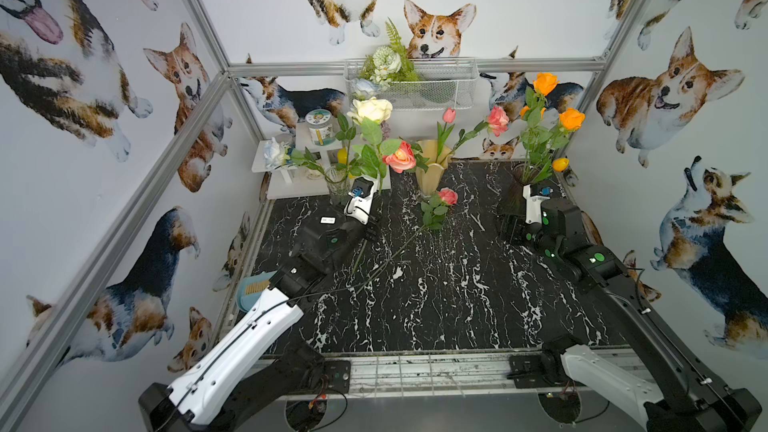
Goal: Arrange the flowers in different vases according to their variety
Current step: Insert the flower into the vase.
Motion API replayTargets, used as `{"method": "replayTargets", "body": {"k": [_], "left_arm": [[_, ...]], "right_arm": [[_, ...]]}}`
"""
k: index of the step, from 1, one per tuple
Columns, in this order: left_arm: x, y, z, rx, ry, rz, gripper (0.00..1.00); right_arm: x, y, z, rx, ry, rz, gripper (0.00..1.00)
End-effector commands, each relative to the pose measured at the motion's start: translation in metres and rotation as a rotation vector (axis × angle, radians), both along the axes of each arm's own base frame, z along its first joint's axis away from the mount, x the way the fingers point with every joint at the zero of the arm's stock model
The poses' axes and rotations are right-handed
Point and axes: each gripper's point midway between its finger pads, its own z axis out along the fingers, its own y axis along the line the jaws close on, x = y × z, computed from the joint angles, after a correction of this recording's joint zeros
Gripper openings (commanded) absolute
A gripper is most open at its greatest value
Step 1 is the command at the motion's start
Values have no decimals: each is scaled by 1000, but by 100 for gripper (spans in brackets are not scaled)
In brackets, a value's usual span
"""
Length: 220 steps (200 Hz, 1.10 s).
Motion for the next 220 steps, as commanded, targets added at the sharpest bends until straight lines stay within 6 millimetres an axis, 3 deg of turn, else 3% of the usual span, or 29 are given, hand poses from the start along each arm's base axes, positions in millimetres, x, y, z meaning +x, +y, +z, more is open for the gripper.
{"method": "replayTargets", "body": {"k": [1,53,123,169,220], "left_arm": [[0,9,40,-33,-139,35,0],[11,45,84,-47,-300,159,0],[60,106,128,-197,-428,213,0],[88,108,145,-224,-490,184,0],[117,110,139,-188,-506,204,0]], "right_arm": [[-1,-1,-2,-11,2,1,75],[1,5,-3,14,-6,20,75],[2,8,-8,32,-6,31,75],[2,8,-12,26,1,30,75],[4,7,-13,12,3,31,76]]}}
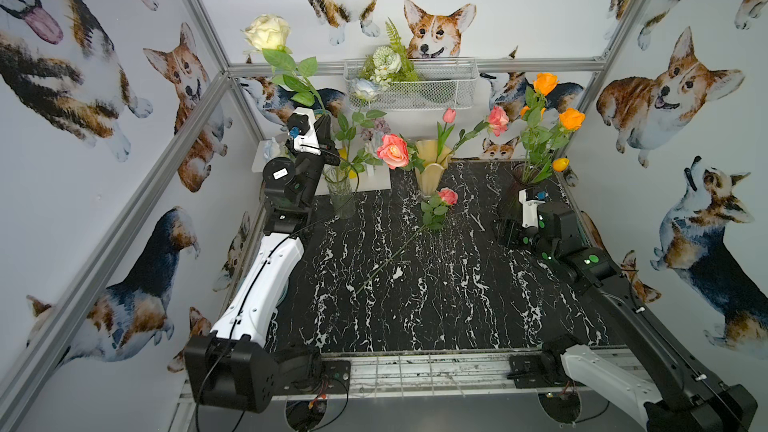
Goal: Arrange the flowers in different vases according to their variety
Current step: Insert the flower into the vase.
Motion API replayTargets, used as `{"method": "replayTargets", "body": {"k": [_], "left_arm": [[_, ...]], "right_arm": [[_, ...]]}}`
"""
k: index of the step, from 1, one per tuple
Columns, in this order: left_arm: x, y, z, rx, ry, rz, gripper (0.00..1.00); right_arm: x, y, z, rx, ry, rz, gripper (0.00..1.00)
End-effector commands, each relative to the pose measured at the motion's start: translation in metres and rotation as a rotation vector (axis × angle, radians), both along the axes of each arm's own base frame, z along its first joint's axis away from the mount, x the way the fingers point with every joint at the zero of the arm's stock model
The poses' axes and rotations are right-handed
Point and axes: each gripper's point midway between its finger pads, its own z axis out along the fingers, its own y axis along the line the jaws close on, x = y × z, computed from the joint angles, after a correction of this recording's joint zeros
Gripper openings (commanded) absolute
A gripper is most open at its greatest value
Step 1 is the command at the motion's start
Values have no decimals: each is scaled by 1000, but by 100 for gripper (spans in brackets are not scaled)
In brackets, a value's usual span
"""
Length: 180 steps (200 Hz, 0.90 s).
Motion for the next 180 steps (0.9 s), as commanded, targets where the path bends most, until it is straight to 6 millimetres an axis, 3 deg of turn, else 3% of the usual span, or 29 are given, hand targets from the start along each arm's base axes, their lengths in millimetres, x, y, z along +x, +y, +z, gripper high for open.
{"method": "replayTargets", "body": {"k": [1,106,180], "left_arm": [[0,0,16,20,-79,1,0],[41,8,-20,63,-55,20,0],[62,9,-72,41,80,18,0]], "right_arm": [[5,2,6,2,-26,6,76],[11,3,4,-14,-22,14,76],[10,5,-3,-5,-11,17,76]]}}
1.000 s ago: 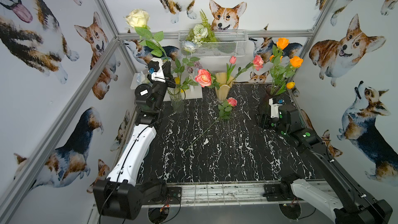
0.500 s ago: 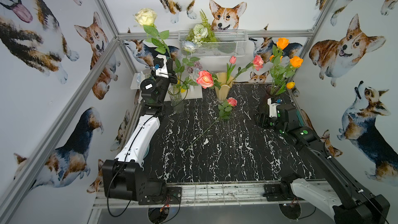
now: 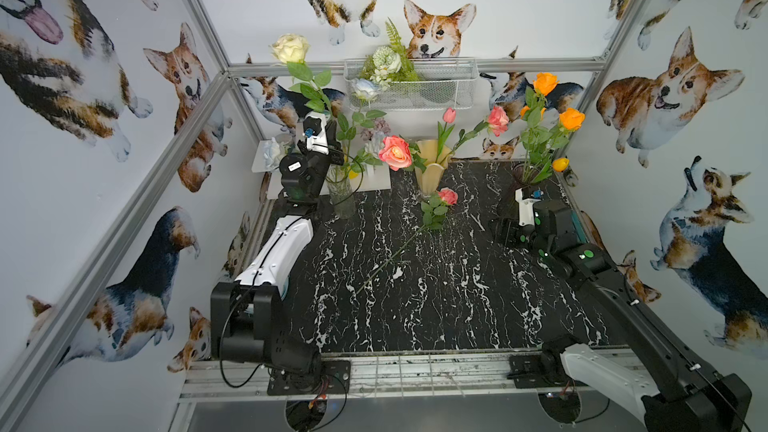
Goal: Arrange the flowers in different vases according to their variety
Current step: Insert the flower into the vase.
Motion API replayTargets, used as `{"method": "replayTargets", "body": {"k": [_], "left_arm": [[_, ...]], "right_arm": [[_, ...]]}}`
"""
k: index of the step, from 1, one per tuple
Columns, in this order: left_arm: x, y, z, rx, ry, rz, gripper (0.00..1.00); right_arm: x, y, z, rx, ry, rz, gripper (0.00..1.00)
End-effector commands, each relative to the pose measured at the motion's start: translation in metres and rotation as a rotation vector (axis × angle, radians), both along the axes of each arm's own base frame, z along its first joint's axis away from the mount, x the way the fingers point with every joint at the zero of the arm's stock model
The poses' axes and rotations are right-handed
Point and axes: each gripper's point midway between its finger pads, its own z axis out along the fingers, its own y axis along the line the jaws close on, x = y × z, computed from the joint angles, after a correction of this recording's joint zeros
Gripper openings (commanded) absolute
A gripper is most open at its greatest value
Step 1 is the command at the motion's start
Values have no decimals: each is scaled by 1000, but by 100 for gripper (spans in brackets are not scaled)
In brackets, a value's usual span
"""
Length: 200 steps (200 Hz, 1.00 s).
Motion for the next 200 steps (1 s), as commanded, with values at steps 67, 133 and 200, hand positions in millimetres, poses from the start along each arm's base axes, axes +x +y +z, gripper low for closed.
{"method": "replayTargets", "body": {"k": [67,133,200], "left_arm": [[0,-1,-39,-46,168,4,100],[-32,-13,-55,-42,235,1,100],[-80,-32,-75,3,339,-16,100]], "right_arm": [[5,7,4,49,-33,13,76],[3,11,0,79,-28,20,76],[-1,12,-1,80,-15,36,76]]}}
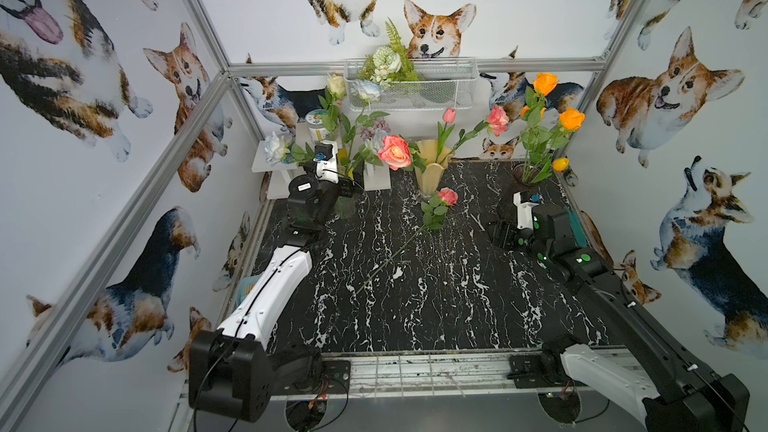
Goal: Arrange the flowers in different vases according to their variety
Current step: Insert the flower into the vase.
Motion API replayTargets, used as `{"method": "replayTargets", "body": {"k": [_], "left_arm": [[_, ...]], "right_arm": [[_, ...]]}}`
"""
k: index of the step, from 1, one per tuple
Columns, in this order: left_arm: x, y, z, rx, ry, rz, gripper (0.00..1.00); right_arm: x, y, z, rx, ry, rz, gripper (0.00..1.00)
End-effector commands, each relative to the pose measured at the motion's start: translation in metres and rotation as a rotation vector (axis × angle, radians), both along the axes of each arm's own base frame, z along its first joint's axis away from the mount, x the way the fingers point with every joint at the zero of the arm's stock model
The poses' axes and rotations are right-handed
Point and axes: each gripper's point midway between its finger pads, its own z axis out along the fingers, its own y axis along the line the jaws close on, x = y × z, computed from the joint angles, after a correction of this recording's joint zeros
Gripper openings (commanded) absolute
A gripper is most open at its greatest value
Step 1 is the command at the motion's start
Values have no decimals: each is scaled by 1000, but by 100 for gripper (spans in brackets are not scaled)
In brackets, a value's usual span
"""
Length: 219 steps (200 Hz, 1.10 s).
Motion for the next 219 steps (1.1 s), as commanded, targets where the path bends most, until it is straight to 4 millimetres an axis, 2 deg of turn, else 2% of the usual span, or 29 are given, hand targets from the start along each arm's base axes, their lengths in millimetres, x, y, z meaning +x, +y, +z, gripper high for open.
{"method": "replayTargets", "body": {"k": [1,52,95,154,187,219], "left_arm": [[-13,-1,-18,33,75,13,100],[-64,-8,-46,40,182,-23,100],[-93,-12,-77,65,294,-72,100],[-106,-34,-121,153,454,-185,98],[-110,-57,-147,254,535,-250,92],[-109,-79,-181,367,647,-309,87]], "right_arm": [[1,4,7,13,-22,16,76],[-3,4,5,21,-15,19,76],[-6,5,3,35,-8,22,76],[-11,9,-9,56,30,37,76],[-12,8,-11,52,37,35,76],[-12,7,-11,46,39,30,76]]}}
